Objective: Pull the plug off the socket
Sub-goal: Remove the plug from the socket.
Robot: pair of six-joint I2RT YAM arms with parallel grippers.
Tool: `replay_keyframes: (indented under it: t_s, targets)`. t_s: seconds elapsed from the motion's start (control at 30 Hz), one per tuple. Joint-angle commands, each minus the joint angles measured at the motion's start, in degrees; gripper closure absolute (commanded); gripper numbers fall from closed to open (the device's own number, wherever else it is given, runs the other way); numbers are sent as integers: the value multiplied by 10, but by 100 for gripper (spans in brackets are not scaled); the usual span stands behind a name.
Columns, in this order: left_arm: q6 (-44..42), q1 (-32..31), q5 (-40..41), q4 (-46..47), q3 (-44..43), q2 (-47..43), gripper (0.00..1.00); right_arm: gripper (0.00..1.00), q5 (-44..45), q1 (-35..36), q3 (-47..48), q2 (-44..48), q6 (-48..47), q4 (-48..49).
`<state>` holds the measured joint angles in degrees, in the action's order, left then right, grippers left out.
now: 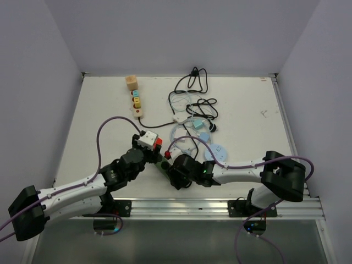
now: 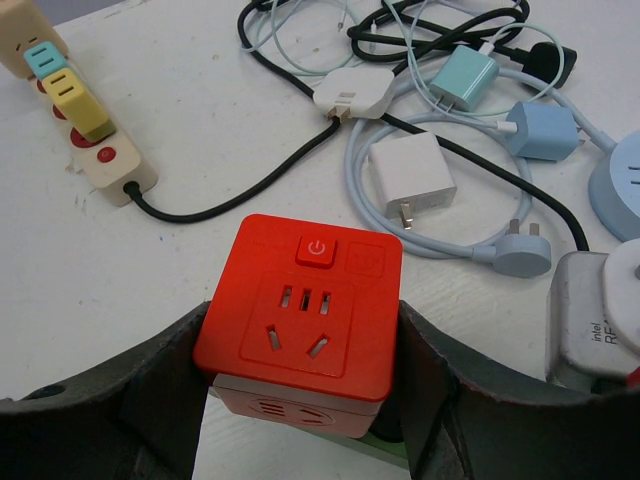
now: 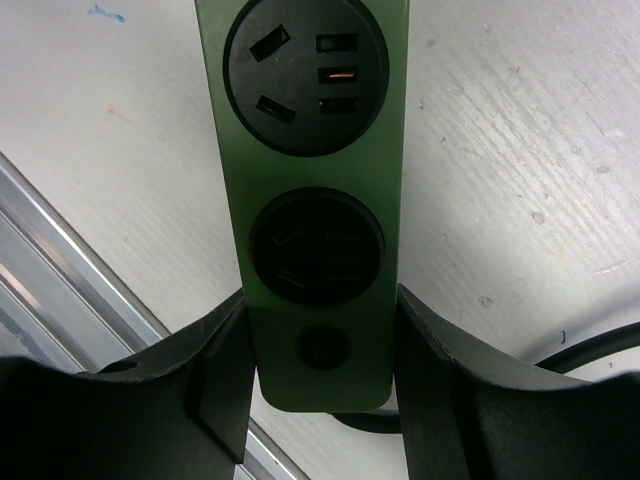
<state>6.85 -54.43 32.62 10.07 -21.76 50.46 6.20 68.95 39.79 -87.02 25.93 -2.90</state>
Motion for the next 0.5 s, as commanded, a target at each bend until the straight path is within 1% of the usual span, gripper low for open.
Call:
replay_keyframes:
  t_s: [0.0, 0.2, 0.3, 0.33, 0.4, 0.47]
  targets:
    - [-5, 3, 70, 115, 0, -51, 100, 100, -40, -1, -27, -30, 35, -92]
    - [-9, 4, 55, 122, 19, -69, 100, 100, -49, -8, -34, -30, 35, -82]
    - [-8, 3, 26, 125, 22, -73, 100, 100, -29, -8, -23, -44, 34, -101]
    - [-10, 4, -6, 128, 25, -73, 100, 100, -28, -8, -19, -48, 33, -104]
    - [-8, 3, -27, 134, 26, -69, 100, 100, -23, -7, -12, -57, 32, -110]
    - [-4, 3, -21, 134, 25, -62, 100, 100, -23, -7, -10, -56, 32, -109]
